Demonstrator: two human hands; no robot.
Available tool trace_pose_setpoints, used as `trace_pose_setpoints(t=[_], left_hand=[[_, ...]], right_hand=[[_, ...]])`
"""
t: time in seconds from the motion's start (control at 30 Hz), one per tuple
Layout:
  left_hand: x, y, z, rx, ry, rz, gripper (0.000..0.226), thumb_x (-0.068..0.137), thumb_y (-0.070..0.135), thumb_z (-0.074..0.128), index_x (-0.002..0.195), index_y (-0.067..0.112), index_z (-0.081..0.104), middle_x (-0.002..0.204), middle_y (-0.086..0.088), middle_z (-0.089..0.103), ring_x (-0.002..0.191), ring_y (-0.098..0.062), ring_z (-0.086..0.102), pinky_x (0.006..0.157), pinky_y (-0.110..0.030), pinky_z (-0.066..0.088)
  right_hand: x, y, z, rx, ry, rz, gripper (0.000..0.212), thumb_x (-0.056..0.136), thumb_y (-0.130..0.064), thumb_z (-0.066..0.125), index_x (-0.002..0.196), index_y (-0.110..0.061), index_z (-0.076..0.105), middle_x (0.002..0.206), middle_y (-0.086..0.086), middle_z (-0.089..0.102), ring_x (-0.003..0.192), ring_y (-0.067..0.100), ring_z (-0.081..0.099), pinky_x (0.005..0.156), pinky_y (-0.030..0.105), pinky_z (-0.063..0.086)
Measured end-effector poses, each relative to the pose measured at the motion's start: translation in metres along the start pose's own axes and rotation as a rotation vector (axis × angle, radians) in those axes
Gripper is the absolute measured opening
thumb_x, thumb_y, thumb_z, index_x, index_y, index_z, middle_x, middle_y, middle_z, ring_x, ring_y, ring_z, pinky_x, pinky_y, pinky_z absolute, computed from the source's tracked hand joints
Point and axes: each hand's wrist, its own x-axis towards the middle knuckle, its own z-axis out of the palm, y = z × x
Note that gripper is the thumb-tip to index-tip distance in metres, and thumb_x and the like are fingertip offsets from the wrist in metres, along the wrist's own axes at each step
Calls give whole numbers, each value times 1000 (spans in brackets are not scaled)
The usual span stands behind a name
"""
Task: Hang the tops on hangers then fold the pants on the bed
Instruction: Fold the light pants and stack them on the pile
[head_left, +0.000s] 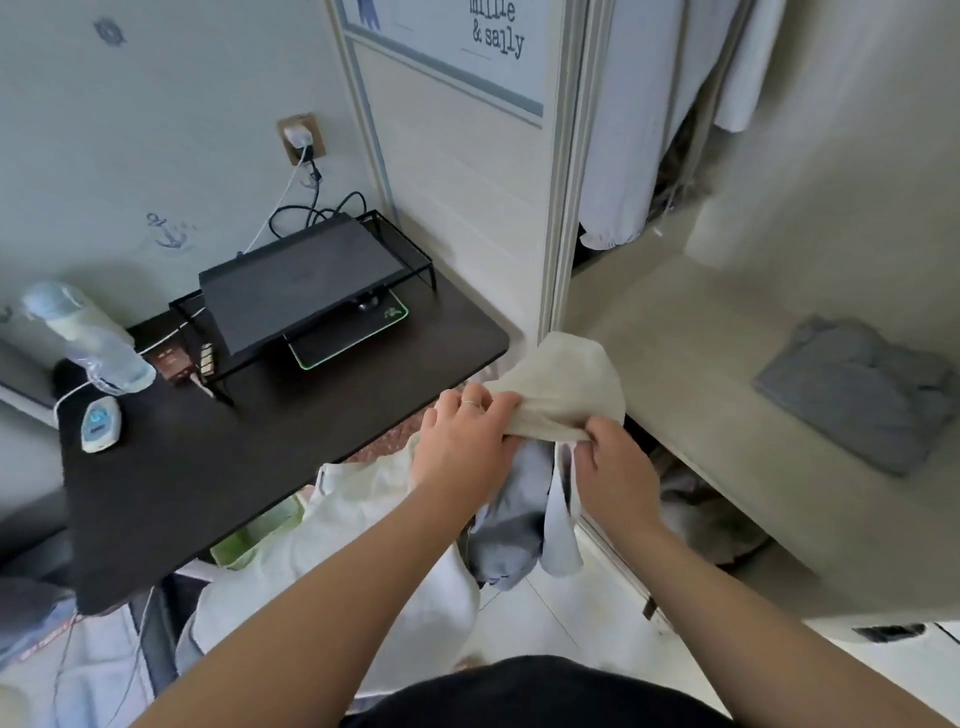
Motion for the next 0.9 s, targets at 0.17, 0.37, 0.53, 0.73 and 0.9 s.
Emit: trace_pose_setpoints(t=[0.17, 0.37, 0.53, 0.73, 0.9], left_hand=[[20, -10, -5, -108, -48, -21, 33, 101, 41, 48, 133, 34, 52, 117, 1, 52, 99, -28, 48, 84, -40, 43], [30, -43, -43, -787, 78, -325, 19, 98, 14, 36, 86, 25, 47, 74, -4, 59, 67, -27, 55, 58, -37, 44], [9, -94, -105, -909, 398, -421, 19, 100, 19, 40, 84, 24, 49, 73, 0, 57, 58, -6, 46, 53, -22, 39], [-51, -132, -184, -810, 778, -545, 21, 95, 12, 46, 82, 26, 57, 75, 6, 61, 66, -10, 51, 56, -15, 39], [-114, -154, -211, -675, 947, -669, 21, 94, 12, 48, 85, 27, 60, 70, 9, 60, 59, -5, 48, 52, -17, 38]], right_hand=[[4, -44, -51, 265, 264, -139, 19, 101, -18, 42, 87, -31, 38, 61, -9, 42, 54, 13, 44, 51, 33, 33], [24, -119, -83, 459, 151, -325, 13, 104, -13, 50, 95, -20, 55, 67, -9, 49, 61, 10, 46, 60, 25, 39], [40, -183, -104, 469, -176, -450, 28, 78, -55, 71, 84, -33, 56, 59, -15, 50, 54, 5, 41, 52, 17, 32], [50, -260, -107, -38, -407, -703, 29, 81, -28, 65, 73, -48, 45, 73, -9, 54, 59, 8, 53, 49, 26, 38], [35, -290, -74, -66, -324, -789, 18, 86, -17, 55, 79, -31, 47, 83, -6, 46, 74, 23, 56, 61, 36, 42]])
